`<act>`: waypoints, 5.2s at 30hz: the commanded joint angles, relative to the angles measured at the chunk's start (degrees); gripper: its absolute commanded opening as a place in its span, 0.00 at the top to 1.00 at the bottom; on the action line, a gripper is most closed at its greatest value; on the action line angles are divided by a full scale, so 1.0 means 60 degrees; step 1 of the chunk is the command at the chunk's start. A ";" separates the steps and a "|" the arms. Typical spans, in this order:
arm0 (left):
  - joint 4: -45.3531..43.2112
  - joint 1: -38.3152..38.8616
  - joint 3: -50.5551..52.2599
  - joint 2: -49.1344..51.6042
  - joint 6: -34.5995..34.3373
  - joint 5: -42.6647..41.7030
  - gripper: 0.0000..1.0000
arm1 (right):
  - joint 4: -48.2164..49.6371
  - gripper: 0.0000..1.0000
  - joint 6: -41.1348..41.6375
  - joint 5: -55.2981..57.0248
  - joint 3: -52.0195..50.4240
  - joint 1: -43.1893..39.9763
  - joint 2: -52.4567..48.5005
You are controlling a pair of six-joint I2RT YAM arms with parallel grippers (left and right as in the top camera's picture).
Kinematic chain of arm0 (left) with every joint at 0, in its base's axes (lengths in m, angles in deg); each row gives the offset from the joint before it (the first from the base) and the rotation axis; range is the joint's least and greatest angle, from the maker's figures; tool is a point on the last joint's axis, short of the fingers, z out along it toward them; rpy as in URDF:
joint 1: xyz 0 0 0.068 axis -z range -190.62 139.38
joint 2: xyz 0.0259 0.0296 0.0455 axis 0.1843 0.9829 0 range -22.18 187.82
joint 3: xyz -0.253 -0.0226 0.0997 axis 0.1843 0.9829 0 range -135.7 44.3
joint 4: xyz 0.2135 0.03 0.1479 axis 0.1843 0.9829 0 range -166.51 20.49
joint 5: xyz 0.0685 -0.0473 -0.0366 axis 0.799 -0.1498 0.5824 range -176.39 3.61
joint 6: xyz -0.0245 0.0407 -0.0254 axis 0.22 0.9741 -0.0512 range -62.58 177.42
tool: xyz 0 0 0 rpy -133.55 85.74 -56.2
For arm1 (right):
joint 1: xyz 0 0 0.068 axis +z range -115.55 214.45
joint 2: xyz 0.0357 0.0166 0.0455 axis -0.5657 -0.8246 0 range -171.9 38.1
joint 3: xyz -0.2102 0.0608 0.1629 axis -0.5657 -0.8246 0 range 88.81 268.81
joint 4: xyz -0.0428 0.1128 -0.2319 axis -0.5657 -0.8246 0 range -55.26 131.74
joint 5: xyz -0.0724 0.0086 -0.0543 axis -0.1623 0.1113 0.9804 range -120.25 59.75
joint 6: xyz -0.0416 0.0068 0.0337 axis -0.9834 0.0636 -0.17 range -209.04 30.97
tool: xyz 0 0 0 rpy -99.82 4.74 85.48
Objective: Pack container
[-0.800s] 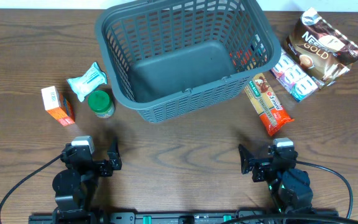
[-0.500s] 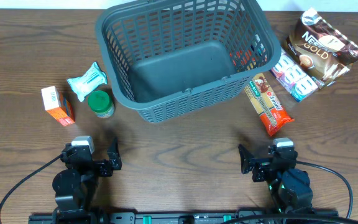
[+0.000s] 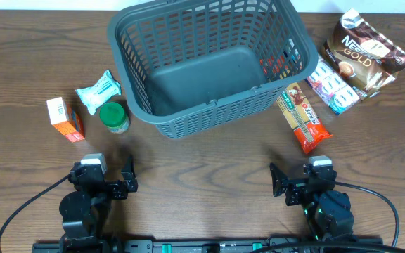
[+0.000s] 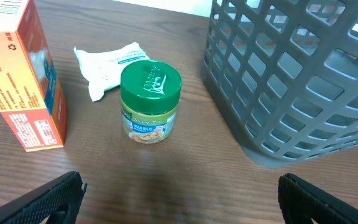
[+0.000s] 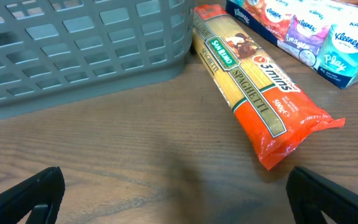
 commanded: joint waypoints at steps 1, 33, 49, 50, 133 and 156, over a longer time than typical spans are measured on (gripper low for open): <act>-0.0004 -0.0047 0.0197 -0.0095 0.0160 -0.0062 0.01 | 0.0007 0.01 0.0102 -0.0004 -0.0142 0.0124 0.0084; -0.0004 -0.0047 0.0197 -0.0095 0.0160 -0.0062 0.02 | 0.0007 0.01 0.0102 -0.0004 -0.0142 0.0124 0.0084; -0.0004 -0.0047 0.0197 -0.0095 0.0160 -0.0062 0.02 | 0.0058 0.01 0.8360 -0.2386 -0.0131 0.0124 0.0084; -0.0004 -0.0047 0.0197 -0.0095 0.0160 -0.0062 0.01 | 0.0291 0.01 0.9031 -0.2565 -0.0131 0.0124 0.0084; -0.0004 -0.0047 0.0197 -0.0095 0.0160 -0.0062 0.02 | -0.9635 0.99 0.0419 -0.0543 1.7857 0.0066 -1.7646; -0.0004 -0.0047 0.0197 -0.0095 0.0160 -0.0062 0.02 | -0.6677 0.01 -0.3912 0.0576 2.1941 -0.4521 -1.7620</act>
